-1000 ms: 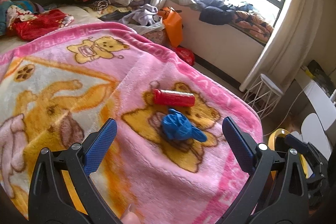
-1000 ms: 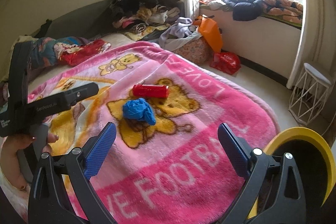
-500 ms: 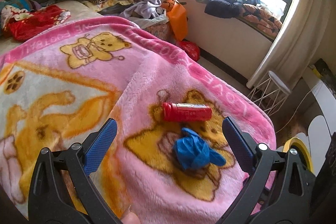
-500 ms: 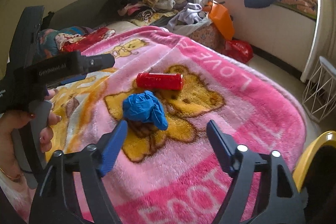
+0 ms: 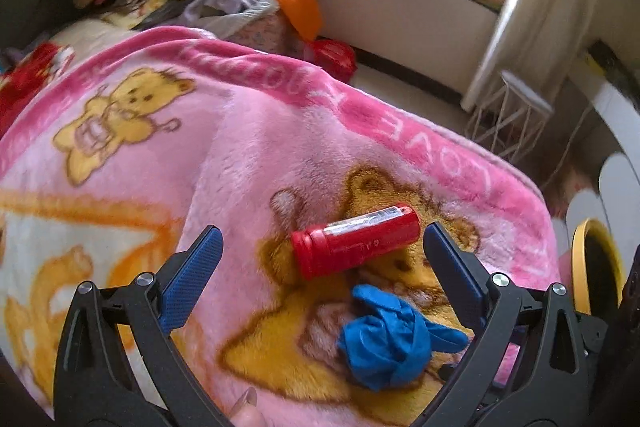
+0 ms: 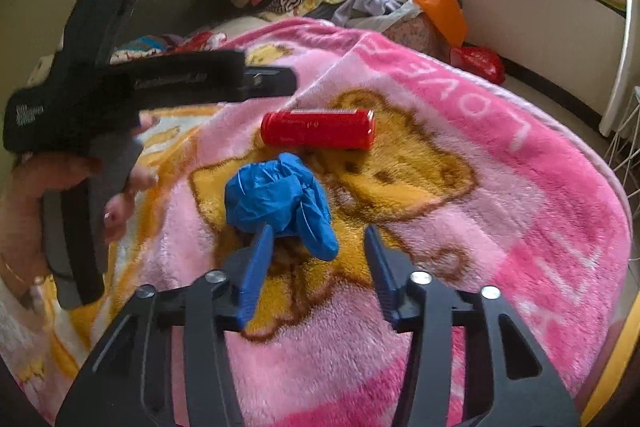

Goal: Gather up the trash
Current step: 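Grasp the red can with the left tool while the right tool grasps the blue glove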

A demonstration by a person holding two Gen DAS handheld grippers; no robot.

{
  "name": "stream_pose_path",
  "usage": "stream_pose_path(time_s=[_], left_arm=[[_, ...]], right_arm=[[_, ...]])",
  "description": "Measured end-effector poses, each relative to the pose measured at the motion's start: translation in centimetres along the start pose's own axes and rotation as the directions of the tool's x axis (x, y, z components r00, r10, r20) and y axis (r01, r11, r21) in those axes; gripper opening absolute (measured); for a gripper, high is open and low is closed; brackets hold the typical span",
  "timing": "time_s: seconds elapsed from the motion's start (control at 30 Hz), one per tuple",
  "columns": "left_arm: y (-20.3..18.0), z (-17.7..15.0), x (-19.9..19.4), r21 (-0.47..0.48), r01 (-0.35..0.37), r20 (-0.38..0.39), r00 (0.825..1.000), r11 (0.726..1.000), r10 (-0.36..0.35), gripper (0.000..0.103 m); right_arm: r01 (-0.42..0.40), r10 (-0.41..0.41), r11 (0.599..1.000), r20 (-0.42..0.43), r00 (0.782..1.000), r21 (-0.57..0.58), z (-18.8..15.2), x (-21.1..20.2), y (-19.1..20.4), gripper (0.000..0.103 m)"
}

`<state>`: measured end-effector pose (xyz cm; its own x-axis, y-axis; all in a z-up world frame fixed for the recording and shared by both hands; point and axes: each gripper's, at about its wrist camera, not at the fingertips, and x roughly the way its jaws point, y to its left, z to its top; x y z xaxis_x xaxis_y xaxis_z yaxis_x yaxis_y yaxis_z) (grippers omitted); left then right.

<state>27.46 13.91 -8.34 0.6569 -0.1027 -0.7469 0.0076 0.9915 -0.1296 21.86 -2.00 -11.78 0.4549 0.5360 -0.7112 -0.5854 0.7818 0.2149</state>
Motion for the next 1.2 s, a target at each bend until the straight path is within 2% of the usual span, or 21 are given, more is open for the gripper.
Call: stream_pose_path(time_s=[0.13,0.17,0.33,0.4,0.53,0.63,0.7,0.87,0.97,1.1,1.2], left_arm=[[-0.6,0.5,1.5,0.048,0.040,-0.039,0.999,0.998,-0.038,0.092],[-0.7,0.6,1.9,0.057,0.049,-0.050,0.998,0.997,-0.046,0.092],[-1.1,0.5,4.1,0.113,0.120,-0.129,0.986,0.986,-0.105,0.092],[-1.6,0.2,4.8,0.170,0.112,-0.155,0.984,0.979,-0.086,0.092],[-2.9,-0.4,5.5,0.306,0.092,-0.174,0.984,0.948,-0.039,0.089],[-3.7,-0.6,5.8,0.370,0.075,-0.178,0.984,0.926,-0.008,0.078],[-4.3,-0.7,5.8,0.397,0.071,-0.177,0.984,0.915,0.001,0.068],[-5.9,-1.2,5.9,0.434,0.086,-0.187,0.982,0.897,-0.004,0.056],[-6.3,-1.6,5.9,0.424,0.081,-0.188,0.982,0.902,0.000,0.049],[-6.6,-2.0,5.8,0.366,0.085,-0.183,0.983,0.927,-0.018,0.038],[-6.8,-2.4,5.6,0.335,0.078,-0.172,0.985,0.939,-0.020,0.035]], right_arm=[[-0.018,0.018,1.000,-0.034,0.999,-0.015,-0.1,1.2,0.5,0.008],[-0.023,0.022,1.000,-0.038,0.999,-0.016,-0.2,1.2,0.5,0.006],[-0.029,0.030,0.999,-0.047,0.998,0.020,-1.4,-0.2,0.0,0.005],[-0.019,0.021,0.999,-0.043,0.999,0.048,-2.0,-1.1,-0.6,0.005],[0.012,-0.010,0.996,-0.029,1.000,0.091,-2.9,-3.1,-2.0,0.005],[0.019,-0.019,0.990,-0.002,1.000,0.137,-3.7,-5.1,-3.1,0.005],[0.021,-0.022,0.987,0.007,1.000,0.158,-3.9,-5.8,-3.7,0.005],[0.037,-0.047,0.982,0.050,0.998,0.183,-4.2,-8.4,-4.6,0.005],[0.042,-0.058,0.980,0.080,0.995,0.193,-4.0,-9.7,-4.8,0.005],[0.046,-0.068,0.979,0.108,0.992,0.199,-3.9,-11.1,-5.2,0.005],[0.052,-0.076,0.979,0.118,0.990,0.195,-4.1,-11.9,-5.3,0.004]])
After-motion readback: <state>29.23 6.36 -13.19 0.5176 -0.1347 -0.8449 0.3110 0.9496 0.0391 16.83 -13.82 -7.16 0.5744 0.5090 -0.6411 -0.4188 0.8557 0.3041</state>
